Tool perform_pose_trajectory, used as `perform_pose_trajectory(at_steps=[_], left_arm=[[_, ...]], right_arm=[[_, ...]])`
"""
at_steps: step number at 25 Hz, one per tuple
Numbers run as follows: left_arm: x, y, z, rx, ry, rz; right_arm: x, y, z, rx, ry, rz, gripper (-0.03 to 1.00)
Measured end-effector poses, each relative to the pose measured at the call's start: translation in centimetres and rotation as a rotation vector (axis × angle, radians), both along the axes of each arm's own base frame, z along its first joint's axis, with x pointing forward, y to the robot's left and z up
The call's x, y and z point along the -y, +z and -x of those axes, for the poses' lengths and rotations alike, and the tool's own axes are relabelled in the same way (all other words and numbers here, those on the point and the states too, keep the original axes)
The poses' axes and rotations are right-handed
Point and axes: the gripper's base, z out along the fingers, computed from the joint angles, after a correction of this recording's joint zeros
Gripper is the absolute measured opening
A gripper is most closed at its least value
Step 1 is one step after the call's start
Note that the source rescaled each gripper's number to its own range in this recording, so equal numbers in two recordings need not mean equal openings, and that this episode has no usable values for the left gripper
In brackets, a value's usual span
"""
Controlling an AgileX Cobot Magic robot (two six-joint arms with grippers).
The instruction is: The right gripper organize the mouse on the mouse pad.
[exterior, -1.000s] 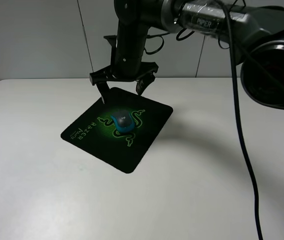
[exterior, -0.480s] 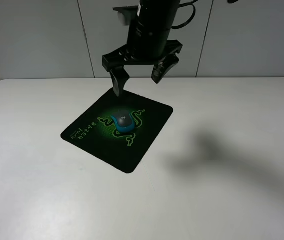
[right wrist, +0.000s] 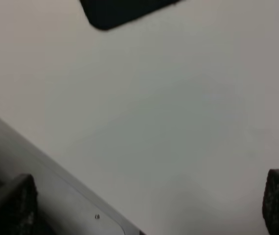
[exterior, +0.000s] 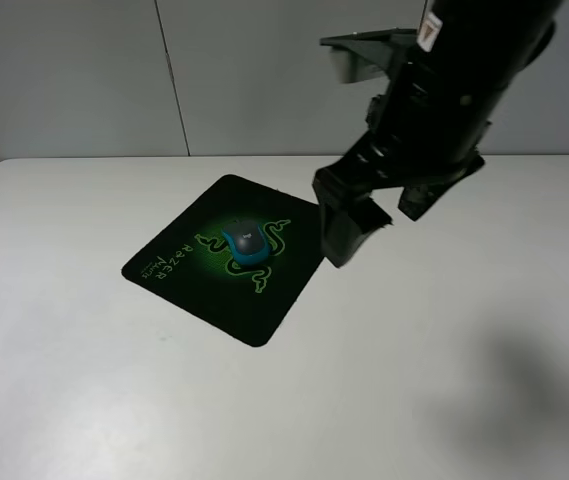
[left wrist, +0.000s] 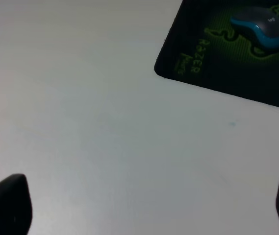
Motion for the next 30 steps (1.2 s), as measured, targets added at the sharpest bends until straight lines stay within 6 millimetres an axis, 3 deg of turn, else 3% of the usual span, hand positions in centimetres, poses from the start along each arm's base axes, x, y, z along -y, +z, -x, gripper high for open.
perform_pose_trajectory(at_steps=[10,21,26,30], left_arm=[[0.0,0.0,0.0,0.000,0.001,-0.001],[0.0,0.0,0.0,0.000,0.001,-0.001],[0.0,0.0,0.0,0.000,0.001,-0.001],[0.0,0.0,0.0,0.000,0.001,-0.001]], right_arm=[[7.2,1.3,8.2,0.088,-0.002,-0.059,1.00],[15.7,2.1,17.4,0.386,-0.030,-0.267,1.00],[18.3,1.4,20.0,0.520,-0.172,-0.327,1.00],[19.2,0.0,21.2,0.599,-0.365,-0.303,1.00]])
